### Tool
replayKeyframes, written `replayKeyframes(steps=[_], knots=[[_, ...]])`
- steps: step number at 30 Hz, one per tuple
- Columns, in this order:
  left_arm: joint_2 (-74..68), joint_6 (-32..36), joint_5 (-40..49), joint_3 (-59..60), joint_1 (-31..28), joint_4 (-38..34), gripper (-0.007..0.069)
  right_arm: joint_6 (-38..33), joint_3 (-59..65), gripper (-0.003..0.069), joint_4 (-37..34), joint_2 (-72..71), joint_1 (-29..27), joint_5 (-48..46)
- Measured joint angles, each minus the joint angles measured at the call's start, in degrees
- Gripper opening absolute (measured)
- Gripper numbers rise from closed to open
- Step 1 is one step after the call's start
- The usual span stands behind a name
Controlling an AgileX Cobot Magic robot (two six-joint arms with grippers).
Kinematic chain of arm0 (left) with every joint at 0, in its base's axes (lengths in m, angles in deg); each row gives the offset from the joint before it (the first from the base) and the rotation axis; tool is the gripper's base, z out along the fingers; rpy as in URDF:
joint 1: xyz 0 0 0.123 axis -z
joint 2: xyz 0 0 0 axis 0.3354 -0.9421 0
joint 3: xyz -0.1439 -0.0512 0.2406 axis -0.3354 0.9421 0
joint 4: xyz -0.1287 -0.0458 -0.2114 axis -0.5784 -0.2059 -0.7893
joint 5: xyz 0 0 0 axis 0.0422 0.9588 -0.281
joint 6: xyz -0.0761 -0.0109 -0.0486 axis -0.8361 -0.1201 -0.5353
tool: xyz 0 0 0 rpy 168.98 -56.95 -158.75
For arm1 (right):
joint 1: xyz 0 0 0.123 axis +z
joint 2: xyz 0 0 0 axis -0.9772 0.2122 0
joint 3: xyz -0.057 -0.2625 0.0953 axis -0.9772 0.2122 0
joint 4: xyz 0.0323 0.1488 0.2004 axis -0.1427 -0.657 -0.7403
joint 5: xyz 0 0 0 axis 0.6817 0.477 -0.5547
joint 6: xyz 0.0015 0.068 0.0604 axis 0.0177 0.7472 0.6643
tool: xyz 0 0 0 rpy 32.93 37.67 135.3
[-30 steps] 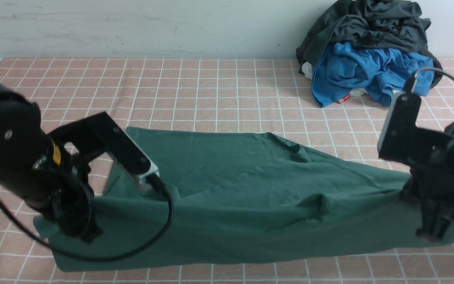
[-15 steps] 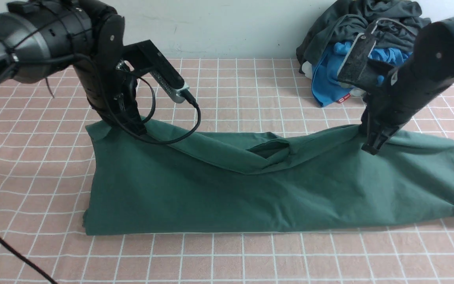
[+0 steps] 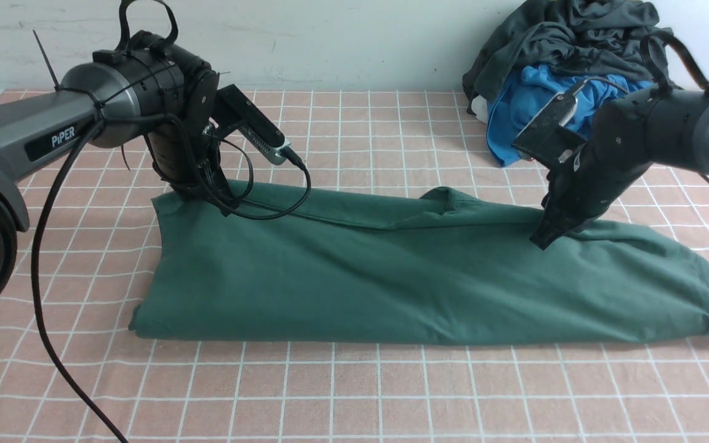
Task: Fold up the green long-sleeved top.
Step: Use both arms to drag the lower edge of the fabric forward and fold it over the upper edge
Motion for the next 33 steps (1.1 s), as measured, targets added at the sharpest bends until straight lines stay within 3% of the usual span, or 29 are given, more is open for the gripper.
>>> replayKeyframes(steps=[4, 10, 13, 16, 20, 25, 28, 30, 33], knots=[[-1.48, -0.40, -0.76, 0.00, -1.14, -2.08, 0.0136, 6.01, -0.15, 0.0115, 0.64, 0.67, -0.07, 2.59], [-1.53, -4.53, 0.50, -2.17, -2.10, -2.08, 0.0320, 14.15, -6.24, 0.0311, 0.77, 0.67, -0.43, -1.70], [-1.53, -7.99, 4.29, -5.95, -2.33, -2.08, 0.0387, 15.53, -10.92, 0.0358, -1.03, 0.67, -0.19, -7.49], [-1.47, -9.57, 8.93, -9.51, -2.28, -2.90, 0.0402, 12.44, -13.22, 0.0358, -5.57, 0.67, 0.96, -12.73], [-1.23, -9.08, 13.91, -12.29, -1.89, -7.47, 0.0358, 2.93, -13.24, 0.0298, -16.14, 1.25, 4.28, -16.12], [-1.23, -4.39, 17.20, -12.46, -1.46, -14.44, 0.0197, -6.81, -13.24, 0.0151, -24.24, 5.79, 8.77, -14.88], [-1.23, -0.78, 19.74, -12.51, -1.44, -18.08, 0.0072, -7.32, -13.24, 0.0071, -24.49, 8.70, 9.40, -9.39], [-1.23, 0.60, 20.57, -12.51, -1.44, -19.25, 0.0037, -6.52, -13.24, 0.0045, -24.43, 9.28, 9.40, -6.46], [-1.23, 2.76, 21.32, -12.57, -1.44, -21.93, 0.0001, 0.76, -14.11, 0.0000, -23.78, 9.76, 8.53, 2.96]])
